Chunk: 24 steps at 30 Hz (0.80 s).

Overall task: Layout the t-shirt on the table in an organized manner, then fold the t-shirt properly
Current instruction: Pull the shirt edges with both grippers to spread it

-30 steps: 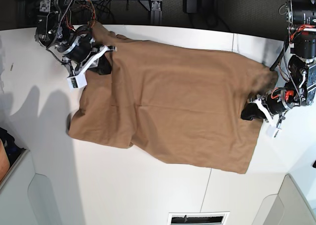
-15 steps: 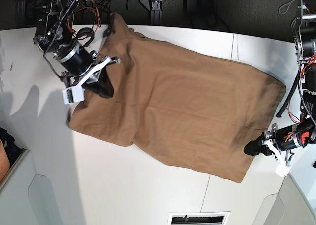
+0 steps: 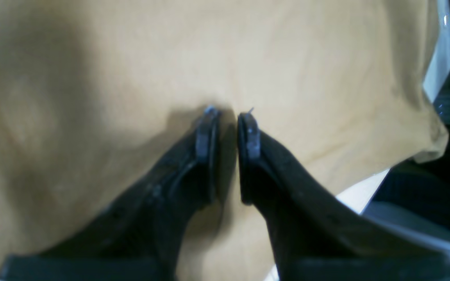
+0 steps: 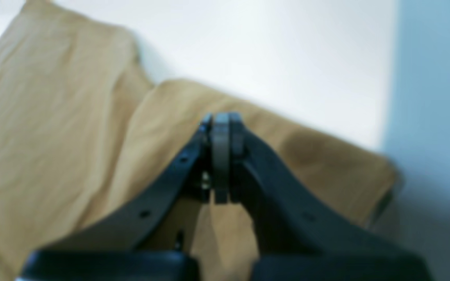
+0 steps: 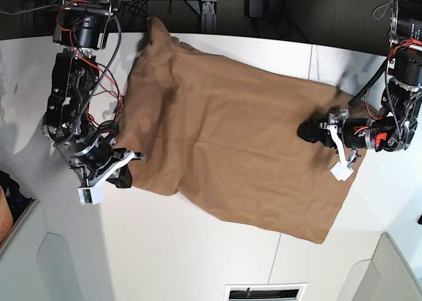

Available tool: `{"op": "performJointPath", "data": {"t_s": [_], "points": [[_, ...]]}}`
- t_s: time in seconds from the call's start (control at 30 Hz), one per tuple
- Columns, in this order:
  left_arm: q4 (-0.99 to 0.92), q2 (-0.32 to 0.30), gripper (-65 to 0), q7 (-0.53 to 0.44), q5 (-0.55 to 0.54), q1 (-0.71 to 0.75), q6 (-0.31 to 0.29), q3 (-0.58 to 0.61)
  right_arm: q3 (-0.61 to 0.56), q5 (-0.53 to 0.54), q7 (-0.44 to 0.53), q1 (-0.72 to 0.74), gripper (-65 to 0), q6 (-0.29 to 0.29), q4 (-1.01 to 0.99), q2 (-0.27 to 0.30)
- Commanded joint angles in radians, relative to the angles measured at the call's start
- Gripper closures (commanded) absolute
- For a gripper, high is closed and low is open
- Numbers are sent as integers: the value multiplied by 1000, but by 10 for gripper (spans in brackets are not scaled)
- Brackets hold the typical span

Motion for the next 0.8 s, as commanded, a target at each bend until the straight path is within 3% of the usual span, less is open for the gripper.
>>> {"op": "performJointPath", "data": {"t_s": [0.0,0.13,0.27,0.37,0.53,0.77], "points": [[5,-15,-131,11,74,3,12,-1,1,7,18,29,0,5,-10,5],[4,-16,-131,-84,240,18,12,-1,-7,18,-30,19,0,16,-52,5],[4,-15,-129,-248,416,-2,12,-1,-15,132,-68,-69,0,45,-18,5],[3,-9,-129,-281,502,-34,12,-1,-18,219,-76,-163,0,50,40,4],[-7,6,-129,-322,585,-108,12,-1,-47,307,-94,-295,0,74,143,-18],[-9,31,-130,-321,605,-190,12,-1,-160,316,-92,-400,0,75,243,-35]]}}
